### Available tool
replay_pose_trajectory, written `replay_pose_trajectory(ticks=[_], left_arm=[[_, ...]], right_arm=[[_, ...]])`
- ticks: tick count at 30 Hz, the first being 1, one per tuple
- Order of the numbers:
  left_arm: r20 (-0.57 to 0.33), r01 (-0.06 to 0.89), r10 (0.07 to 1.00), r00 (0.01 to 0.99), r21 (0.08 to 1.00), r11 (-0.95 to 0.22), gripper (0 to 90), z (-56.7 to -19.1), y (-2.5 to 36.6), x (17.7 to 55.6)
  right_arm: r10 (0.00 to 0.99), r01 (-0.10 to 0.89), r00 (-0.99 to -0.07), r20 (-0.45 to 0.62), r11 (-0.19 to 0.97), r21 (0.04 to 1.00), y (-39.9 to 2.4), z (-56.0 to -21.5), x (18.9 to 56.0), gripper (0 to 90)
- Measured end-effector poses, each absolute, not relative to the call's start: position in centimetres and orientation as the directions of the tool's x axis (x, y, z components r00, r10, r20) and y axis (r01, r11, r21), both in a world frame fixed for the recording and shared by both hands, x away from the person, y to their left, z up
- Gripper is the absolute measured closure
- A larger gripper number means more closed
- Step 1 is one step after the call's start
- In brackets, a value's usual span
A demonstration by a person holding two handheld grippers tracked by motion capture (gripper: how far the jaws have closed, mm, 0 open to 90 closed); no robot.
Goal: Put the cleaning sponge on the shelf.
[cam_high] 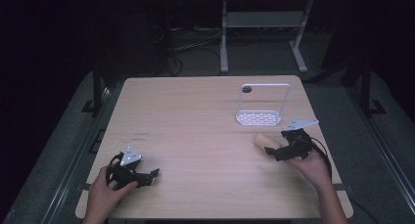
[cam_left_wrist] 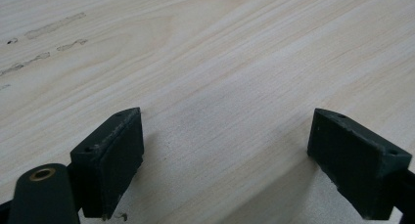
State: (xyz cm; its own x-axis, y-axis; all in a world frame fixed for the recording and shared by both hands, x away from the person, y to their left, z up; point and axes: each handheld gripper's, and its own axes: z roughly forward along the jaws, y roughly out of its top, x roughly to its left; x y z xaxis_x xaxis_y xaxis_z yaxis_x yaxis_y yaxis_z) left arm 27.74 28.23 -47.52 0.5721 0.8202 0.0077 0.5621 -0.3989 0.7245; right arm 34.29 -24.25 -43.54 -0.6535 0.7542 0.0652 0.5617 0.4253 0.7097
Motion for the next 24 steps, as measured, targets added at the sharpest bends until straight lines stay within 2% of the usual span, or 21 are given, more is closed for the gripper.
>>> replay_pose_trajectory(ticks=[15,24], left_arm=[[0.008,0.562,0.820,0.572,0.725,-0.399,12.9,-47.5,28.2,27.7],[0.007,0.562,0.820,0.572,0.725,-0.399,12.9,-47.5,28.2,27.7]], right_arm=[[0.723,0.566,-0.689,0.053,0.492,0.661,-22.7,-43.6,36.5,6.1],[0.713,0.581,-0.700,0.036,0.541,0.608,-21.6,-44.8,36.9,6.3]])
